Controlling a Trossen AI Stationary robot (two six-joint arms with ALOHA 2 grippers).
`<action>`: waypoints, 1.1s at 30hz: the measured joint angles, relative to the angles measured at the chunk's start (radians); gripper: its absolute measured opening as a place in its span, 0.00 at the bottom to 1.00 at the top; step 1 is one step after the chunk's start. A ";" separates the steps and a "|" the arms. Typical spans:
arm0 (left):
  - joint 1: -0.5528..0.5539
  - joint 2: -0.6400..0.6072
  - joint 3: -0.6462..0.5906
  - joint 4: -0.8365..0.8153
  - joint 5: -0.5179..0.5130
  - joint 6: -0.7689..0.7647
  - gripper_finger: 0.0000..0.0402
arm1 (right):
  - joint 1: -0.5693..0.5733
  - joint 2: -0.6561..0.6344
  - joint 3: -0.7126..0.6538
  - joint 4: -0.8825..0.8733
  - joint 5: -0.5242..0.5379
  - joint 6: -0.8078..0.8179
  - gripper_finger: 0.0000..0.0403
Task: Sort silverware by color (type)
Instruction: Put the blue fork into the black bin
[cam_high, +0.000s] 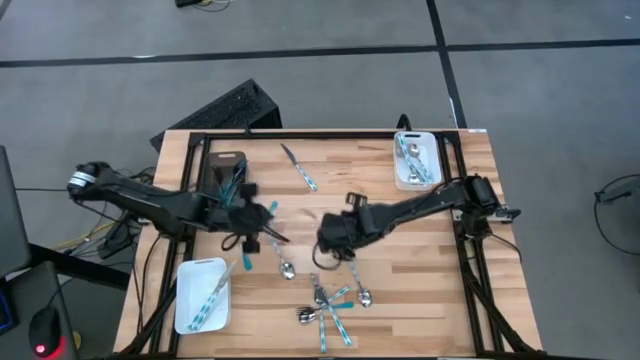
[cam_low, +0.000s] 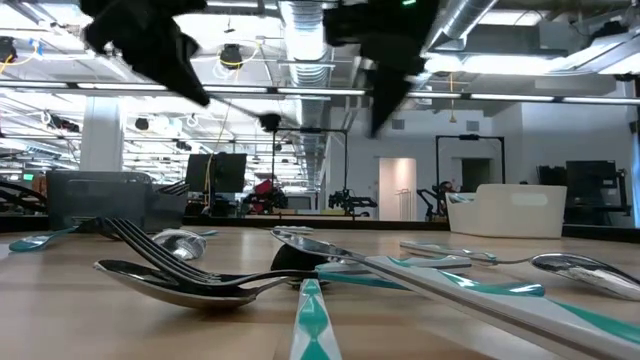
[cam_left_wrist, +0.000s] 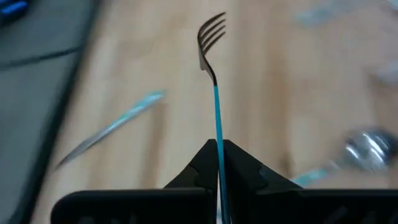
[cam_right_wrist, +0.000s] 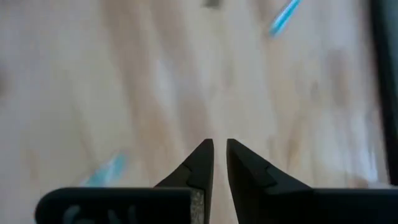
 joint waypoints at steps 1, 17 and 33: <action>0.000 -0.026 0.009 -0.044 -0.074 -0.079 0.00 | -0.011 -0.003 0.002 0.015 0.031 0.007 0.18; 0.042 -0.197 -0.370 -0.391 -0.592 -1.266 0.00 | -0.067 -0.007 -0.041 -0.137 0.261 0.063 0.18; 0.116 -0.196 -0.454 -0.394 -0.642 -1.472 0.24 | -0.144 -0.006 -0.046 -0.106 0.318 0.008 0.18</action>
